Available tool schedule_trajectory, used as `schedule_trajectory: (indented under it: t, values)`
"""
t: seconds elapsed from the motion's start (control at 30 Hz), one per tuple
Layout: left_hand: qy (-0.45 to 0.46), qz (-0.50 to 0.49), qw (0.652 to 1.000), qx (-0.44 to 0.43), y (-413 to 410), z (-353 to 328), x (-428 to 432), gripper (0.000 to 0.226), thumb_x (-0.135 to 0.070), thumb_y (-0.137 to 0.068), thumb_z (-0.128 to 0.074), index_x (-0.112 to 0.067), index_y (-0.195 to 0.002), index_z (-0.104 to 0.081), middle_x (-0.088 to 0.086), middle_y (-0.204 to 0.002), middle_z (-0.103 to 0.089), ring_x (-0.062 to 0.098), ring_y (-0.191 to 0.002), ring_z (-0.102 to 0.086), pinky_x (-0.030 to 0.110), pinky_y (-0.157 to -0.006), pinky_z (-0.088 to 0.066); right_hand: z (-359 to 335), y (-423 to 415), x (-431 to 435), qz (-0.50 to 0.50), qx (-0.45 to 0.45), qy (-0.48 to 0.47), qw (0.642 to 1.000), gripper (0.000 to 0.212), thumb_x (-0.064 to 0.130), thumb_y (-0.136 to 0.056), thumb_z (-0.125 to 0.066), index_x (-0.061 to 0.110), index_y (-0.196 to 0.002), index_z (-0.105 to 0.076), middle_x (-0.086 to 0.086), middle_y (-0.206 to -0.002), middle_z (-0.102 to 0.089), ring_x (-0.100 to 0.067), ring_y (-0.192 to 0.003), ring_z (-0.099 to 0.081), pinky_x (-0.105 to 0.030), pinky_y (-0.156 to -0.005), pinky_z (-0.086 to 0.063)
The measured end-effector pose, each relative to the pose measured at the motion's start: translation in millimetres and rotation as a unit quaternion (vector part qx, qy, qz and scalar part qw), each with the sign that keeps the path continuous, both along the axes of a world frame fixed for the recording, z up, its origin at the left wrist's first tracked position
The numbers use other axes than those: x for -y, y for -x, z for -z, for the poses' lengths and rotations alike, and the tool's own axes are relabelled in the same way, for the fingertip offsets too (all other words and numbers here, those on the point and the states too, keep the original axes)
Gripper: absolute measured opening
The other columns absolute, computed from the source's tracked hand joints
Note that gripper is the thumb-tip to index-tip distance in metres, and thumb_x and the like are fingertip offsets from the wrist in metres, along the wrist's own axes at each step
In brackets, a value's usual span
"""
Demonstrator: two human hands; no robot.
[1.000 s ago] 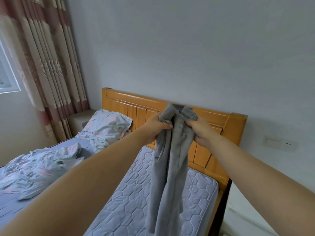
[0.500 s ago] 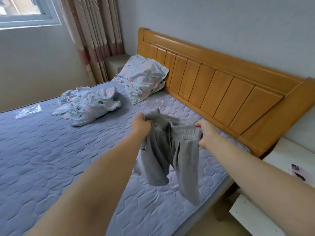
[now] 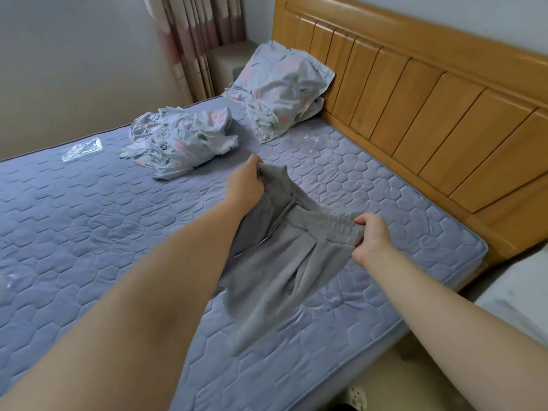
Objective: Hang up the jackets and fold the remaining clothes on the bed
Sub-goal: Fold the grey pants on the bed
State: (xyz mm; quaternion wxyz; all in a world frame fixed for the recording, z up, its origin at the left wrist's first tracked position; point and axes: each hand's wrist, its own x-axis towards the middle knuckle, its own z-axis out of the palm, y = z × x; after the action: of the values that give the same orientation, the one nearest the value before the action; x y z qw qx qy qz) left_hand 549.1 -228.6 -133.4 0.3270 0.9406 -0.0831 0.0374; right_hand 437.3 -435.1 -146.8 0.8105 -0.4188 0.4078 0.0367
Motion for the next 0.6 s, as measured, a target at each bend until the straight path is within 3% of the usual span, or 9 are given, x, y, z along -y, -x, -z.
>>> schedule_trajectory:
  t: [0.07, 0.13, 0.2, 0.27, 0.33, 0.4, 0.5, 0.53, 0.6]
  values:
    - [-0.008, 0.016, 1.000, 0.009, -24.6, 16.4, 27.9, 0.006, -0.004, -0.091, -0.043, -0.009, -0.093, -0.045, 0.014, -0.090, -0.057, 0.032, -0.084, -0.053, 0.035, -0.062, -0.033, 28.0, -10.1, 34.7, 0.014, -0.019, 0.009, 1.000, 0.022, 0.006, -0.084, -0.036, 0.008, -0.070, -0.054, -0.010, -0.076, -0.060, -0.030, -0.071, -0.059, -0.039, -0.071, -0.052]
    - [-0.035, 0.027, 0.999, 0.019, -53.6, 43.1, 67.7, 0.022, -0.007, -0.094, -0.045, -0.011, -0.114, -0.052, 0.015, -0.109, -0.061, 0.034, -0.098, -0.056, 0.038, -0.071, -0.041, 71.4, -23.2, 78.7, 0.029, -0.039, 0.045, 0.998, 0.022, 0.006, -0.083, -0.037, 0.006, -0.075, -0.058, -0.012, -0.080, -0.063, -0.031, -0.074, -0.060, -0.040, -0.075, -0.051]
    - [-0.123, 0.018, 0.992, 0.015, -75.3, 80.7, 114.5, 0.052, -0.009, -0.097, -0.045, -0.020, -0.146, -0.031, 0.013, -0.143, -0.044, 0.033, -0.123, -0.046, 0.043, -0.094, -0.042, 131.0, -34.5, 129.5, 0.025, -0.088, 0.127, 0.988, 0.021, 0.007, -0.082, -0.039, 0.005, -0.077, -0.059, -0.017, -0.095, -0.064, -0.030, -0.077, -0.059, -0.036, -0.070, -0.050]
    - [-0.188, 0.015, 0.981, -0.032, -78.9, 127.4, 156.5, 0.072, -0.009, -0.097, -0.046, -0.025, -0.153, -0.004, 0.009, -0.160, -0.011, 0.032, -0.142, -0.024, 0.044, -0.112, -0.027, 193.5, -38.2, 175.9, -0.035, -0.176, 0.239, 0.954, 0.022, 0.011, -0.086, -0.040, 0.001, -0.083, -0.060, -0.024, -0.113, -0.062, -0.032, -0.083, -0.058, -0.037, -0.067, -0.044]
    - [-0.206, 0.031, 0.972, -0.106, -68.3, 182.7, 186.3, 0.079, -0.013, -0.096, -0.050, -0.026, -0.153, 0.003, 0.007, -0.161, 0.002, 0.031, -0.145, -0.015, 0.044, -0.114, -0.024, 231.1, -34.5, 207.5, -0.090, -0.248, 0.338, 0.903, 0.032, 0.013, -0.094, -0.043, -0.011, -0.106, -0.060, -0.027, -0.122, -0.058, -0.038, -0.102, -0.057, -0.041, -0.077, -0.043]
    - [-0.212, 0.051, 0.962, -0.166, -43.3, 236.4, 198.4, 0.080, -0.011, -0.092, -0.052, -0.024, -0.153, -0.002, 0.009, -0.161, 0.001, 0.031, -0.144, -0.017, 0.043, -0.112, -0.028, 249.3, -31.6, 223.4, -0.156, -0.271, 0.404, 0.860, 0.036, 0.012, -0.097, -0.044, -0.015, -0.118, -0.055, -0.027, -0.123, -0.057, -0.040, -0.112, -0.053, -0.038, -0.083, -0.040]
    - [-0.221, 0.068, 0.939, -0.256, 3.6, 299.8, 195.7, 0.080, -0.011, -0.088, -0.054, -0.021, -0.153, -0.009, 0.010, -0.160, -0.002, 0.031, -0.143, -0.018, 0.044, -0.112, -0.028, 278.7, -35.5, 234.9, -0.297, -0.254, 0.439, 0.809, 0.020, 0.014, -0.096, -0.047, -0.003, -0.103, -0.056, -0.017, -0.099, -0.056, -0.031, -0.095, -0.053, -0.030, -0.069, -0.030]
    - [-0.222, 0.063, 0.930, -0.285, 18.6, 316.6, 191.1, 0.079, -0.012, -0.088, -0.055, -0.020, -0.153, -0.011, 0.011, -0.160, -0.004, 0.031, -0.143, -0.019, 0.044, -0.112, -0.027, 290.2, -36.9, 235.0, -0.337, -0.246, 0.439, 0.796, 0.011, 0.015, -0.095, -0.049, 0.005, -0.098, -0.052, -0.013, -0.096, -0.052, -0.027, -0.089, -0.049, -0.030, -0.068, -0.028]
    - [-0.218, 0.042, 0.918, -0.329, 44.1, 344.0, 180.5, 0.075, -0.012, -0.087, -0.055, -0.018, -0.151, -0.017, 0.012, -0.158, -0.013, 0.032, -0.141, -0.022, 0.045, -0.111, -0.028, 318.0, -38.3, 229.7, -0.396, -0.231, 0.435, 0.775, 0.012, 0.016, -0.092, -0.051, 0.007, -0.101, -0.052, -0.015, -0.101, -0.053, -0.028, -0.093, -0.050, -0.032, -0.075, -0.034]
